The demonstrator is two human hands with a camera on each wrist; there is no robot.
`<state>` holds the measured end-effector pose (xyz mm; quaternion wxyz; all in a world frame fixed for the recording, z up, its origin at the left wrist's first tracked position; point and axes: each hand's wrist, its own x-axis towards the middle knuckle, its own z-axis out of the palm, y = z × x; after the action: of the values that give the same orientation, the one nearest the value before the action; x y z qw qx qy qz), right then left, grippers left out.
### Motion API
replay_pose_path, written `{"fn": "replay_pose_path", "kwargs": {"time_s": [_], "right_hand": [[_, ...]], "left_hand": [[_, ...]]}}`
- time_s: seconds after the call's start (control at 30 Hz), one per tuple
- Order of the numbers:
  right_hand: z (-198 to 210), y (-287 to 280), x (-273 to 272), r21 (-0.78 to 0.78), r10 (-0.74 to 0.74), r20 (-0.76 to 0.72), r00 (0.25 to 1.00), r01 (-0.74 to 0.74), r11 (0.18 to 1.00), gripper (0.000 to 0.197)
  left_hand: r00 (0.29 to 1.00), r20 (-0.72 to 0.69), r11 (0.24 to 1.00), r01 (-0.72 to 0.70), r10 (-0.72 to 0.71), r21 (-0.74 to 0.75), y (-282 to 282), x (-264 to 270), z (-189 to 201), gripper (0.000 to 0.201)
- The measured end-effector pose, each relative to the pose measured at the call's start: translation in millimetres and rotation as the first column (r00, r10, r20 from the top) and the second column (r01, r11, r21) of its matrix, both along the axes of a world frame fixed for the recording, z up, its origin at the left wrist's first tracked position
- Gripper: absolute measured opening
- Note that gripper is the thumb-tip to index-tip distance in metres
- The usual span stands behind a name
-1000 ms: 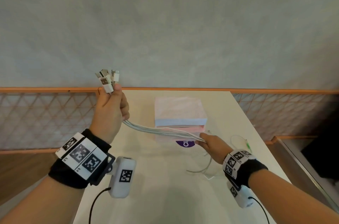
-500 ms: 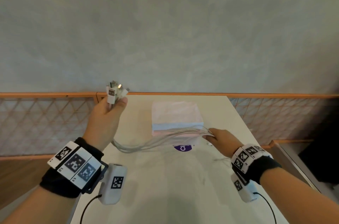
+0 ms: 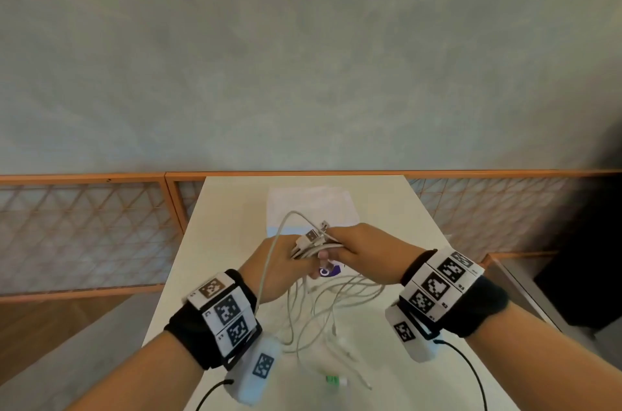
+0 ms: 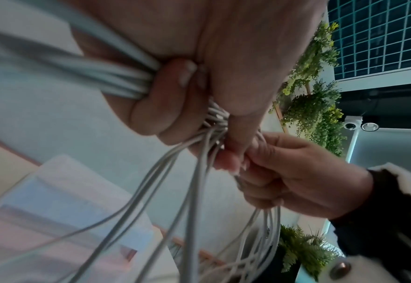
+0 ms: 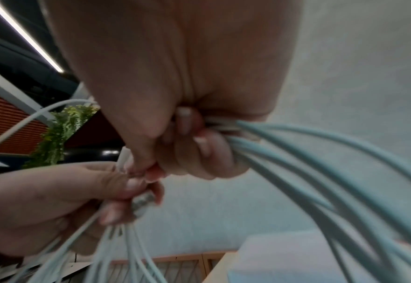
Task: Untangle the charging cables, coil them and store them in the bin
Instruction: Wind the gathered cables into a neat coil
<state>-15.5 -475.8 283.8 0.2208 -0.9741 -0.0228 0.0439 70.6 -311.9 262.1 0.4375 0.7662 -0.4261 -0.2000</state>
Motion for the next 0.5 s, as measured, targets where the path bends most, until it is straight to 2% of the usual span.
{"fn": "replay_pose_path", "kwargs": {"time_s": [0.13,0.2,0.23,0.3,0.33,0.43,0.5], "right_hand": [[-7.6,-6.2,-7.6,0.165,-0.086,-0.074,0.994,0.098,0.982,0.023],[-10.5,-8.0,-12.1,0.178,-0.112,-0.079,0.991,0.125,0.976,0.022],[-12.3,-8.0,-12.9,0.162,-0.112,-0.072,0.991,0.123,0.979,0.022],[-15.7,-6.1,-11.9,0.103,-0.096,-0.035,0.995,0.099,0.99,0.027],[-17.6,-4.2,-10.9,0.061,-0.084,-0.011,0.996,0.084,0.995,0.03],[-20.2,3.7,-10.5,-0.075,-0.036,0.062,0.997,0.041,0.996,0.034],[-19.6,10.3,-12.0,-0.142,-0.015,0.089,0.996,0.028,0.989,0.034]], "left_hand": [[0.998,0.055,0.999,-0.027,0.024,0.036,3.5,2.7,0.0,0.022],[0.997,0.047,0.999,-0.054,0.054,0.006,3.8,2.8,4.6,0.015],[0.998,0.025,0.998,-0.055,0.056,-0.012,3.4,2.6,6.6,0.013],[0.997,-0.044,0.995,-0.062,0.059,-0.08,3.2,0.8,8.4,0.034],[0.993,-0.094,0.99,-0.087,0.077,-0.111,2.1,-1.4,8.6,0.039],[0.969,-0.189,0.97,-0.188,0.157,-0.157,-0.1,-10.1,13.7,0.027],[0.953,-0.191,0.949,-0.269,0.237,-0.164,-1.0,-11.7,13.7,0.037]]}}
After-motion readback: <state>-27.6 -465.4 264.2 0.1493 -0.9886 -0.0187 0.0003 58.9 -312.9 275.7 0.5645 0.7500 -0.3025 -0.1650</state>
